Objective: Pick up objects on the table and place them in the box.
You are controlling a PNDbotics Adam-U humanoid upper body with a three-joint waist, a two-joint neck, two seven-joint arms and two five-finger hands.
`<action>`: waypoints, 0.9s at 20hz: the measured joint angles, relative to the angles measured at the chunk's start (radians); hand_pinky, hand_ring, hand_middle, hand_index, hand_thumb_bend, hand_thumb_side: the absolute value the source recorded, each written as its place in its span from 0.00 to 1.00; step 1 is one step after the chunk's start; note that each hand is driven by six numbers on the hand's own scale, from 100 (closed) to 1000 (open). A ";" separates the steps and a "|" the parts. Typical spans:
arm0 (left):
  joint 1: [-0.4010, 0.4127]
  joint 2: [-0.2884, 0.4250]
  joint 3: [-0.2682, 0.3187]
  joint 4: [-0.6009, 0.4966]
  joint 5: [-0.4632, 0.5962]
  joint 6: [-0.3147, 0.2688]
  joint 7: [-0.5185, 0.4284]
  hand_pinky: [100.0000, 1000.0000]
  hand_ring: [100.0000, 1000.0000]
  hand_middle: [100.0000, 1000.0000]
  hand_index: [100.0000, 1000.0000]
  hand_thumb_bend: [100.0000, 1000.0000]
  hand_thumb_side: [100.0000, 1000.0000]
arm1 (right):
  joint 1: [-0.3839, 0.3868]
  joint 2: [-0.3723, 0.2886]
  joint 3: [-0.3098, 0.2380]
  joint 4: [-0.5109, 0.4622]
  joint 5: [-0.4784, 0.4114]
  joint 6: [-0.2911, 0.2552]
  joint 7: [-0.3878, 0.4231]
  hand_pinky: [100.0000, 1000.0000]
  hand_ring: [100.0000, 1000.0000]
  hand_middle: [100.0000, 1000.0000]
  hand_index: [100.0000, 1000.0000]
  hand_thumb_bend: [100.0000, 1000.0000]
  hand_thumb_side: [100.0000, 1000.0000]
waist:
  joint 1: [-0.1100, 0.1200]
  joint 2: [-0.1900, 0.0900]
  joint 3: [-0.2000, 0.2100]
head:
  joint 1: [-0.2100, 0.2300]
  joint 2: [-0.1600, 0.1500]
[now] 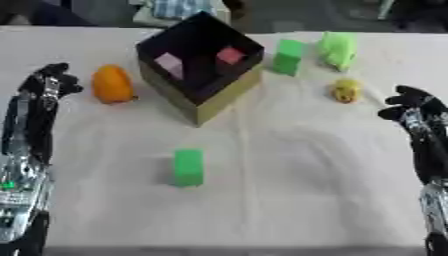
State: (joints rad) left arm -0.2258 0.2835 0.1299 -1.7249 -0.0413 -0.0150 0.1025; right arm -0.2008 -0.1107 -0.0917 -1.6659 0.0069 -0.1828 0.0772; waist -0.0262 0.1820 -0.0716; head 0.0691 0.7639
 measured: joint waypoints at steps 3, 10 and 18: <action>-0.059 0.065 -0.001 0.030 -0.048 0.009 -0.013 0.82 0.60 0.55 0.77 0.05 0.60 | 0.002 0.000 0.000 0.000 0.000 0.000 0.000 0.66 0.54 0.57 0.75 0.00 0.53 | 0.000 0.000 -0.003 | 0.000 0.000; -0.239 0.259 -0.069 0.202 -0.302 -0.002 -0.141 0.80 0.65 0.62 0.81 0.13 0.45 | 0.008 0.000 0.000 0.000 0.000 0.001 0.001 0.66 0.54 0.57 0.75 0.00 0.53 | 0.002 -0.001 -0.016 | -0.003 0.000; -0.500 0.377 -0.217 0.513 -0.641 -0.086 -0.368 0.78 0.70 0.72 0.86 0.27 0.32 | 0.017 -0.001 0.007 0.000 0.000 0.003 0.007 0.66 0.54 0.57 0.75 0.00 0.53 | 0.010 -0.001 -0.027 | -0.010 0.001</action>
State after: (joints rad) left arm -0.7262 0.6607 -0.0873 -1.2120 -0.6820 -0.1013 -0.2659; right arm -0.1840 -0.1113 -0.0850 -1.6654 0.0072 -0.1802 0.0839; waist -0.0166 0.1806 -0.0984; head 0.0588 0.7647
